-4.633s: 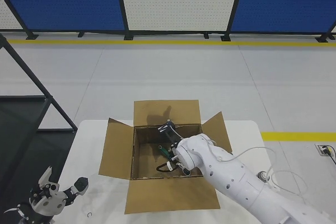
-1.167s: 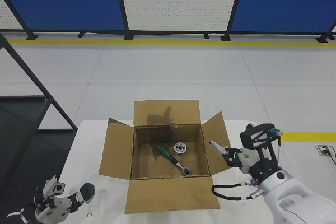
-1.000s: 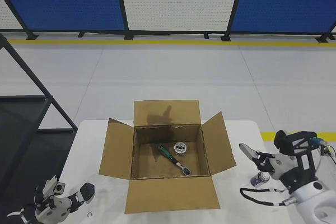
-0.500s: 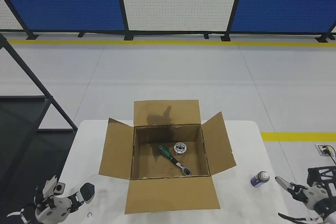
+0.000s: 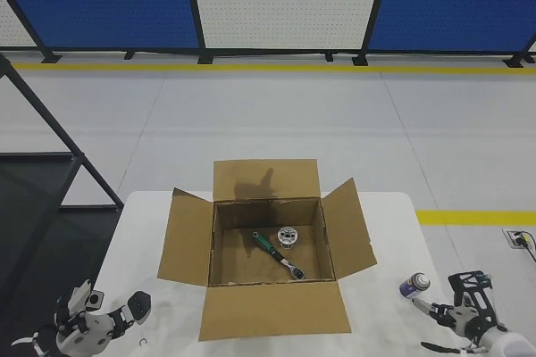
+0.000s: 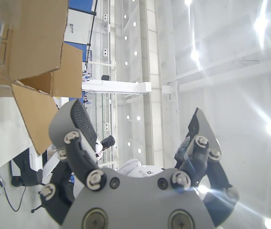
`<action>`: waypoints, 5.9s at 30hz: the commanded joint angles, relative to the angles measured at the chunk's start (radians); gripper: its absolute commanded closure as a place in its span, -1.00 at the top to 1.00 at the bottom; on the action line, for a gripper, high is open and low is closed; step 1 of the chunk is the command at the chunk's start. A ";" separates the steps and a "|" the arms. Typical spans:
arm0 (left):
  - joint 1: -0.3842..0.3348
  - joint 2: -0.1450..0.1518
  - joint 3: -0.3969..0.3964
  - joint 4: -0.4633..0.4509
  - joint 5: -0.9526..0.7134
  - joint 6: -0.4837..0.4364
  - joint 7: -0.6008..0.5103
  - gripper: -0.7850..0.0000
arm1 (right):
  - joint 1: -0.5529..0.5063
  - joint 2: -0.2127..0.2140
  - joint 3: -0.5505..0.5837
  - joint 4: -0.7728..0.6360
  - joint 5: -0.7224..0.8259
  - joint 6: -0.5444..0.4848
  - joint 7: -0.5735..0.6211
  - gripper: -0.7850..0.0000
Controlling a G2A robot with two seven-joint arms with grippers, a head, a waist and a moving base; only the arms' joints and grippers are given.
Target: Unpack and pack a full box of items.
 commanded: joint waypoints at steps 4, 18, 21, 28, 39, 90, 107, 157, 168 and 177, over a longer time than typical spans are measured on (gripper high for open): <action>0.000 0.000 0.000 0.000 0.000 0.000 0.000 1.00 | 0.046 0.006 -0.046 0.058 -0.014 0.004 -0.013 1.00; 0.000 0.000 0.000 0.000 0.000 0.000 0.000 1.00 | 0.135 0.021 -0.127 0.127 -0.071 0.053 -0.030 -1.00; 0.000 0.000 0.000 0.000 0.000 0.000 0.000 1.00 | 0.125 0.025 -0.123 0.109 -0.069 0.054 -0.032 -1.00; 0.000 0.000 0.000 0.000 0.000 0.000 0.000 1.00 | 0.060 0.033 -0.078 -0.045 -0.038 0.071 -0.060 -1.00; 0.000 0.000 0.000 0.000 0.000 0.000 0.000 1.00 | 0.027 0.045 -0.064 -0.452 -0.037 0.143 0.007 -1.00; 0.000 0.000 0.000 0.000 0.000 0.000 0.000 1.00 | 0.866 -0.092 -1.105 0.220 0.114 0.275 0.032 -1.00; 0.000 0.000 0.000 0.000 0.000 0.000 0.000 1.00 | 1.000 -0.189 -1.278 0.490 0.062 0.217 -0.026 -1.00; 0.000 0.000 0.000 0.000 0.000 0.000 0.000 1.00 | 1.112 -0.362 -1.340 0.939 0.099 0.215 -0.074 1.00; 0.000 0.000 0.000 0.000 0.000 0.000 0.000 1.00 | 1.078 -0.344 -1.291 0.834 0.037 0.235 -0.061 1.00; 0.000 0.000 0.000 0.000 0.000 0.000 0.000 1.00 | 0.891 -0.245 -1.124 0.385 -0.121 0.252 0.052 1.00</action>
